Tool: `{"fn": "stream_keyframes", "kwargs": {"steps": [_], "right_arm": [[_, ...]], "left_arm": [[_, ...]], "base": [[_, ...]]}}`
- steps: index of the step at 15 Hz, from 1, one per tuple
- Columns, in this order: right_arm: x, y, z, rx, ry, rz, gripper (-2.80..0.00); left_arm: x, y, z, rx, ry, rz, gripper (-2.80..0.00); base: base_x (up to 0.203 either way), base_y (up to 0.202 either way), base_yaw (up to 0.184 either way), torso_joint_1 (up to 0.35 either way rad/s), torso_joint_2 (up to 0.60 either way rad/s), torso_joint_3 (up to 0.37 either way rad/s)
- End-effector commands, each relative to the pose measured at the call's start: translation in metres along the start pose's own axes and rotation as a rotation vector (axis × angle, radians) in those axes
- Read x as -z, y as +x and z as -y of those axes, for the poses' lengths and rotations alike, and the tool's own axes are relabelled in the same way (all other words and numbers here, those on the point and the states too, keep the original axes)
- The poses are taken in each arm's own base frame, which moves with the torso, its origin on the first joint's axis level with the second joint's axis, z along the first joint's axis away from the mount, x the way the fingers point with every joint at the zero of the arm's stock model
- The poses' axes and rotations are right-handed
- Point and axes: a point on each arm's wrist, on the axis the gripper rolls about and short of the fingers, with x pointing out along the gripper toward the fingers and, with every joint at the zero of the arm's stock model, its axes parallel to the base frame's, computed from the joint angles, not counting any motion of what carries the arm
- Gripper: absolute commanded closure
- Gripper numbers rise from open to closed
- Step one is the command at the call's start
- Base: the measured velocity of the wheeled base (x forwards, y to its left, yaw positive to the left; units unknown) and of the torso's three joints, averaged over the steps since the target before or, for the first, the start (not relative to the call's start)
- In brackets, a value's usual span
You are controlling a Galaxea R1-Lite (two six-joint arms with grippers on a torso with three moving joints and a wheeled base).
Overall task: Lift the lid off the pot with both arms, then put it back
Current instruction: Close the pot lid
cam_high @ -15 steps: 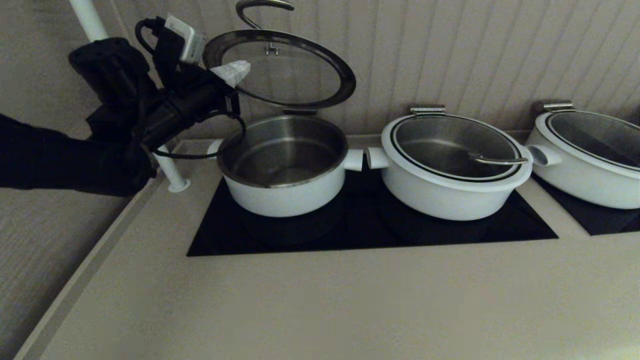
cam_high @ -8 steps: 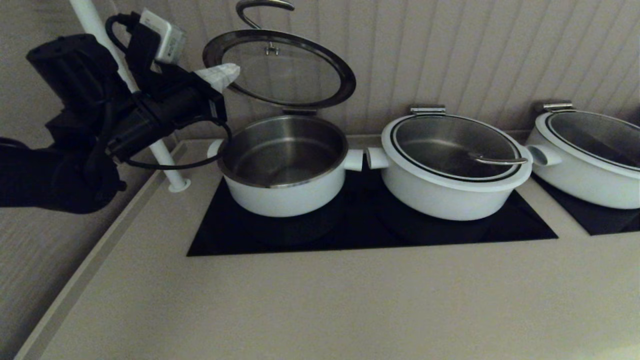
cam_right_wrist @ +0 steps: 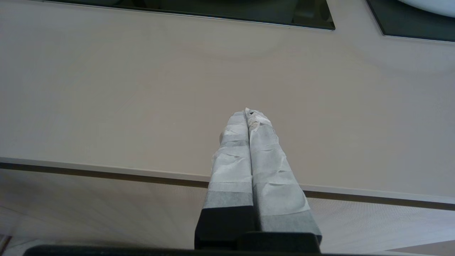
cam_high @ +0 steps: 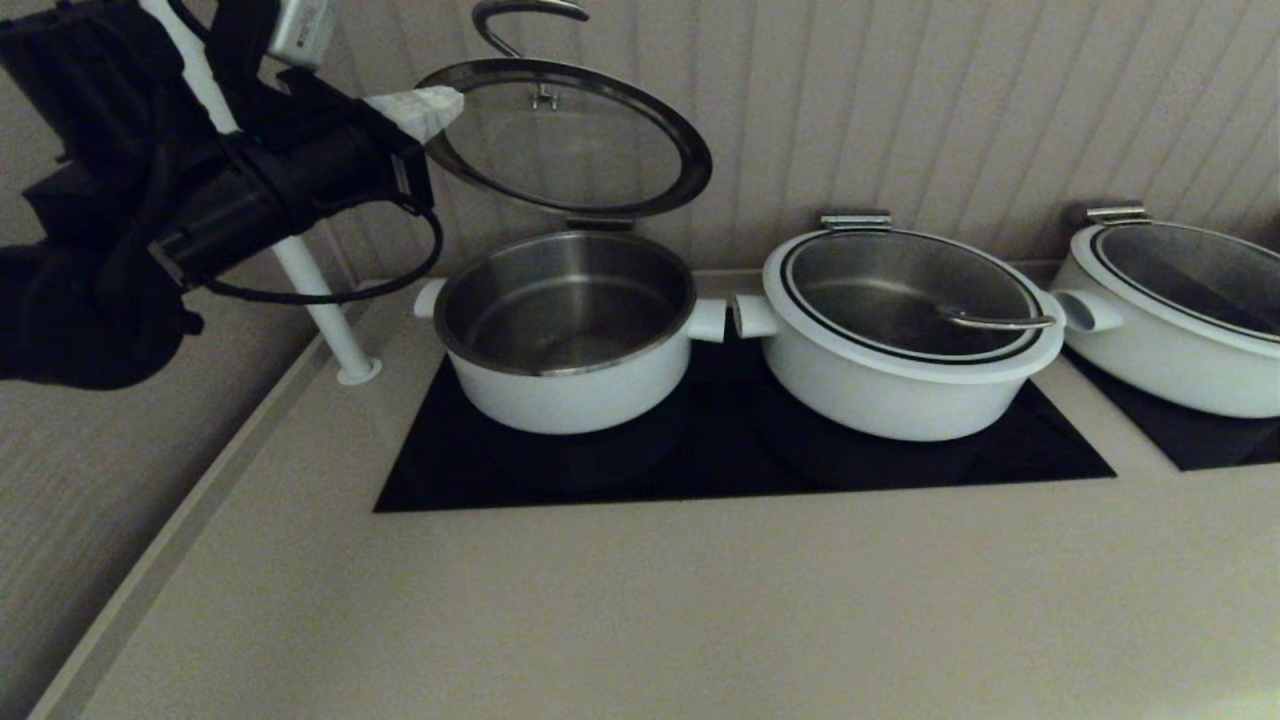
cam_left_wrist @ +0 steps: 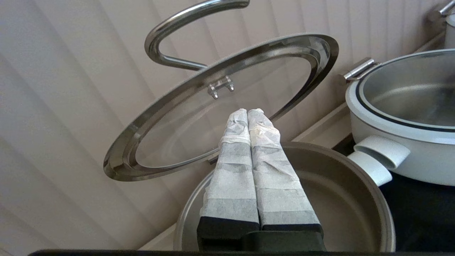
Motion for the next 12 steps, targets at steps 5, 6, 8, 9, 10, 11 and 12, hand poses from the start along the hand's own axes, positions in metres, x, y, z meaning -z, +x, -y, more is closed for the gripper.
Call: {"fn": "stream_keyframes", "kwargs": {"steps": [5, 6, 8, 9, 10, 11, 12], "right_arm": [[0.0, 0.0, 0.0, -0.001, -0.001, -0.002, 0.0], [0.0, 0.0, 0.0, -0.001, -0.001, -0.001, 0.0], [0.0, 0.0, 0.0, -0.001, -0.001, -0.001, 0.0], [0.0, 0.0, 0.0, -0.001, -0.001, -0.001, 0.0], [0.0, 0.0, 0.0, -0.001, -0.001, -0.001, 0.0], [0.0, 0.0, 0.0, -0.001, -0.001, -0.001, 0.0], [0.0, 0.0, 0.0, -0.001, -0.001, -0.001, 0.0]], "left_arm": [[-0.015, 0.018, -0.012, 0.005, -0.004, -0.016, 0.0], [-0.015, 0.021, -0.013, 0.007, -0.007, -0.021, 0.0], [-0.011, 0.029, -0.014, 0.012, -0.012, -0.036, 0.0], [-0.01, 0.032, -0.015, 0.014, -0.013, -0.037, 0.0], [-0.011, 0.035, -0.017, 0.014, -0.012, -0.036, 0.0], [-0.013, 0.039, -0.019, 0.012, -0.009, -0.028, 0.0], [-0.015, 0.043, -0.021, 0.01, -0.006, -0.02, 0.0]], "base": [[0.0, 0.0, 0.0, 0.0, 0.0, 0.0], [0.0, 0.0, 0.0, 0.0, 0.0, 0.0], [0.0, 0.0, 0.0, 0.0, 0.0, 0.0], [0.0, 0.0, 0.0, 0.0, 0.0, 0.0], [0.0, 0.0, 0.0, 0.0, 0.0, 0.0], [0.0, 0.0, 0.0, 0.0, 0.0, 0.0], [0.0, 0.0, 0.0, 0.0, 0.0, 0.0]]}}
